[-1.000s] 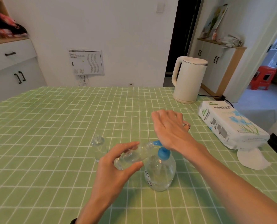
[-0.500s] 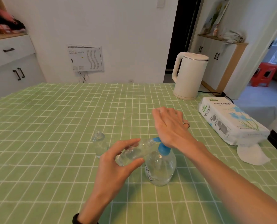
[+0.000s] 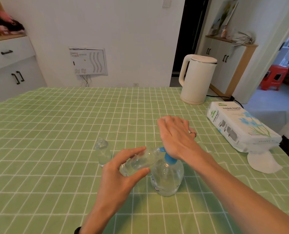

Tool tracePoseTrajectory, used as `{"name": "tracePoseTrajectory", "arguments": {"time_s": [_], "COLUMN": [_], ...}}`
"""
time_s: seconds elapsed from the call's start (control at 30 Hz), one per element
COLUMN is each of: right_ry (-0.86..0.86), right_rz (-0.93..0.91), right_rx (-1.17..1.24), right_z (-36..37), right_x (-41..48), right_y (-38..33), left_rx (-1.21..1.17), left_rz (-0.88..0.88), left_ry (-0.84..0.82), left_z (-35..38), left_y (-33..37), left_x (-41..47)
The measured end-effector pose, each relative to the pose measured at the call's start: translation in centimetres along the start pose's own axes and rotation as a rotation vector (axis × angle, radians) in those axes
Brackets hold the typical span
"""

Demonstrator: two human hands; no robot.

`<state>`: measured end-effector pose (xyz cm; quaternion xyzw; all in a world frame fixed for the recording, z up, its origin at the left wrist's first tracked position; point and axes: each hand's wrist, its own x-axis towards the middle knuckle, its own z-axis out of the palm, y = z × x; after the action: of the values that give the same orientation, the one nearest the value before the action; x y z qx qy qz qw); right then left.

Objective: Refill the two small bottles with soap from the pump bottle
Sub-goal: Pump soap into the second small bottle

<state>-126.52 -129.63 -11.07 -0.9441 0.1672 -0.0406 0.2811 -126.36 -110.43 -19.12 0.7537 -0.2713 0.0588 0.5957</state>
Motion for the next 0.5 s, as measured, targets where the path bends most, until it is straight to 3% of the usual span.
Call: {"name": "tracePoseTrajectory", "arguments": {"time_s": [0.5], "right_ry": [0.011], "right_rz": [-0.011], "right_rx": [-0.005], "right_z": [-0.3], "right_x": [-0.1], "right_y": [-0.3], "left_rx": [-0.042], "left_rz": [-0.045], "left_ry": [-0.047], "left_z": [-0.1], "left_y": [-0.2], "left_x": [-0.2]}}
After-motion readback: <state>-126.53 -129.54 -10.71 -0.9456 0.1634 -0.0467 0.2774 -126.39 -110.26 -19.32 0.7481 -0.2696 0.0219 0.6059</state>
